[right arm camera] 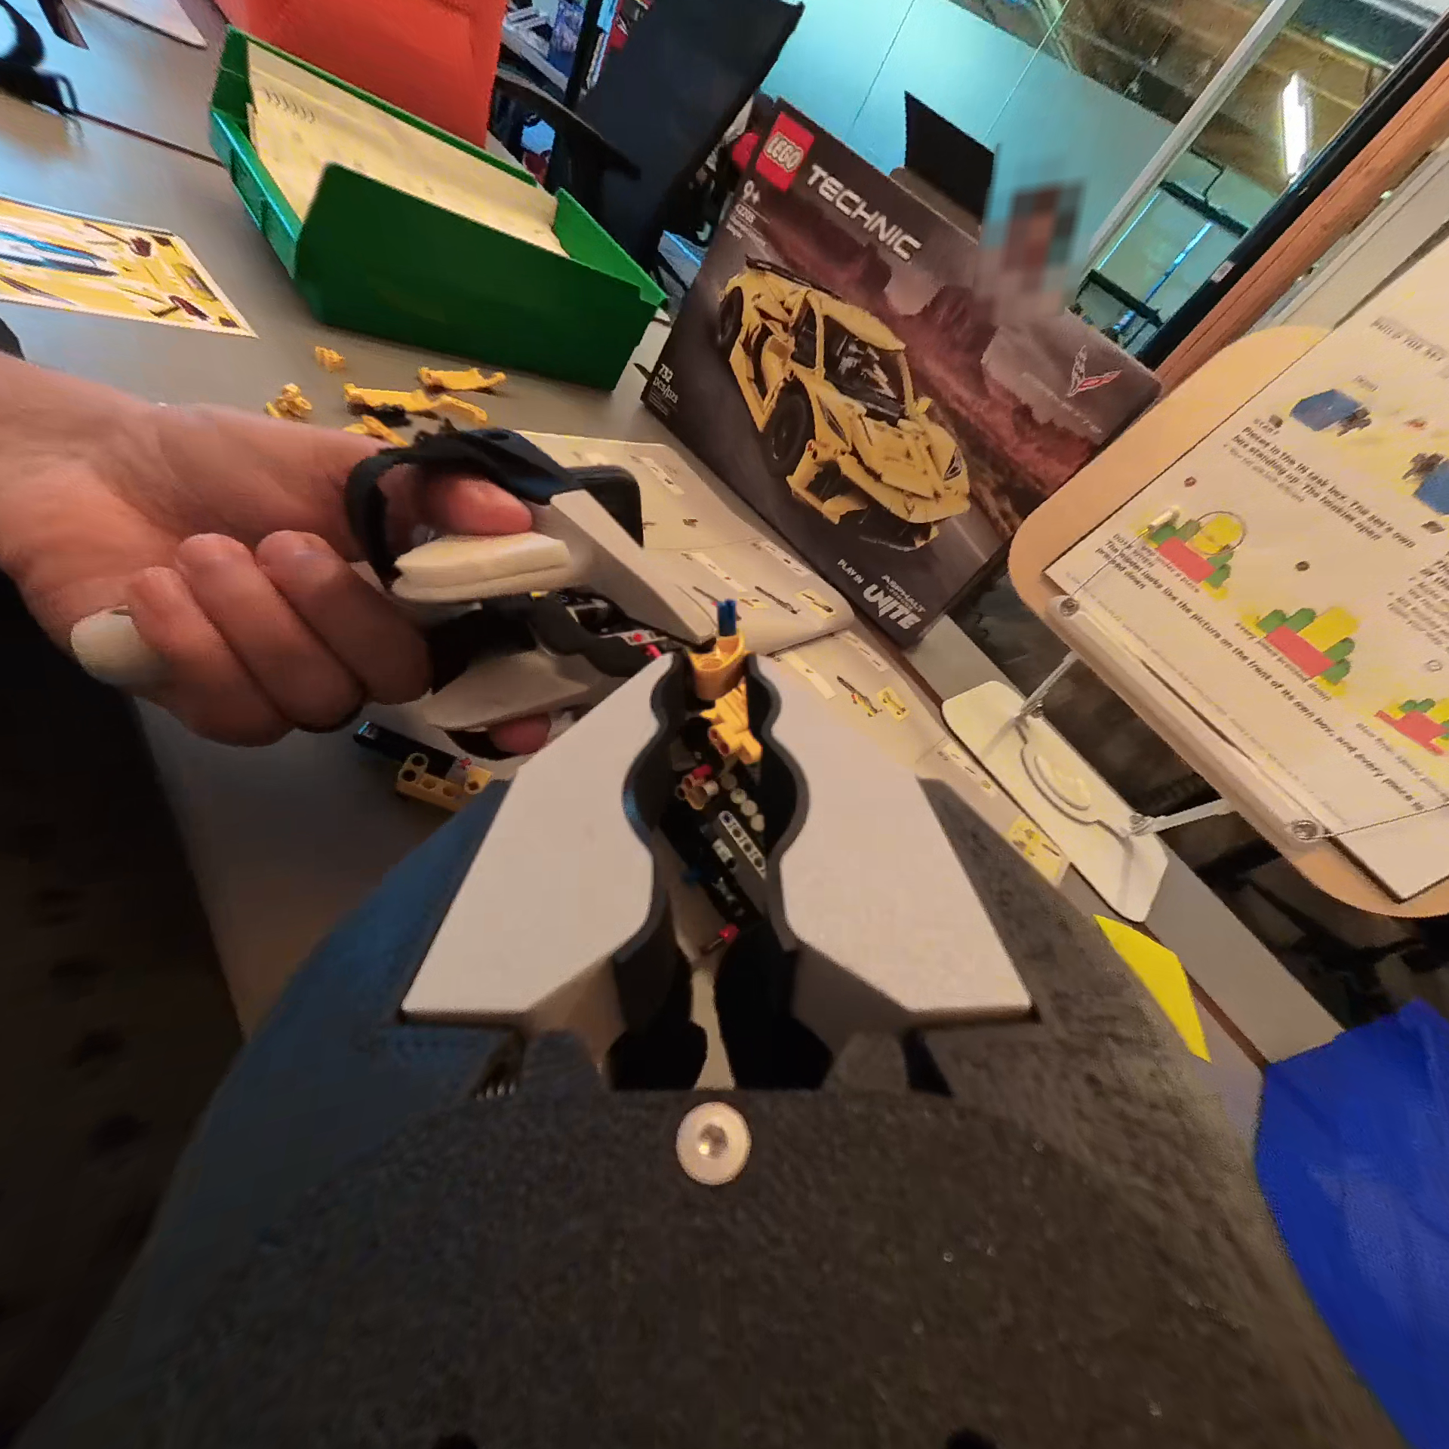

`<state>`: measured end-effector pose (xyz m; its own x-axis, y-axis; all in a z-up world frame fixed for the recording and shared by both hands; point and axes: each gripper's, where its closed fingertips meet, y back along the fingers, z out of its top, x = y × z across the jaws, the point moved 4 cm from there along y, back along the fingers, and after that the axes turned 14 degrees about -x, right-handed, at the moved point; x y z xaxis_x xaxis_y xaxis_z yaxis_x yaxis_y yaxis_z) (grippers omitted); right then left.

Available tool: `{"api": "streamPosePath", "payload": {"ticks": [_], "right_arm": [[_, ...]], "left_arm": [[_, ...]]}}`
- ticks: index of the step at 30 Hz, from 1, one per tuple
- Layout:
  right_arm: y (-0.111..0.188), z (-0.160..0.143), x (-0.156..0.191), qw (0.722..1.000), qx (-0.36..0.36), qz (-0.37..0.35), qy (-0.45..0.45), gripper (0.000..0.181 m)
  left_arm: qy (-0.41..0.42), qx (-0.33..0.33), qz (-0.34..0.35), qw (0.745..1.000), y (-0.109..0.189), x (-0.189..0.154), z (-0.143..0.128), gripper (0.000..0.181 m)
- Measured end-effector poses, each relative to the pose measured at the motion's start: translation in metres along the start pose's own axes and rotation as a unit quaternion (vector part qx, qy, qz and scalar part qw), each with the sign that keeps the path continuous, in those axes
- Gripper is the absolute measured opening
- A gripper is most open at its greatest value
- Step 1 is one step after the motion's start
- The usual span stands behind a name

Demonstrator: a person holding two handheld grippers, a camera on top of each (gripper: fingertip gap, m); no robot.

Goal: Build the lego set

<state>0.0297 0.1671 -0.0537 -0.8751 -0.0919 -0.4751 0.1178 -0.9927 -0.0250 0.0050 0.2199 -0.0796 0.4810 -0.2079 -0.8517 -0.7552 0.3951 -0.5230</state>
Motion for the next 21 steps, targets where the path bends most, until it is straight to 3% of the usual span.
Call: {"api": "streamPosePath", "payload": {"ticks": [9, 16, 21], "right_arm": [[0.006, -0.012, -0.001, 0.999, 0.052, 0.005, 0.012, 0.013], [0.009, -0.017, -0.002, 0.998, 0.064, 0.008, 0.005, 0.013], [0.009, -0.015, 0.002, 0.998, 0.041, 0.029, -0.029, 0.013]], "left_arm": [[-0.173, 0.03, 0.079, 0.981, -0.001, 0.008, -0.002, 0.016], [-0.198, 0.035, 0.101, 0.974, 0.0, 0.012, -0.001, 0.018], [-0.117, 0.027, 0.065, 0.991, 0.0, 0.009, -0.003, 0.009]]}}
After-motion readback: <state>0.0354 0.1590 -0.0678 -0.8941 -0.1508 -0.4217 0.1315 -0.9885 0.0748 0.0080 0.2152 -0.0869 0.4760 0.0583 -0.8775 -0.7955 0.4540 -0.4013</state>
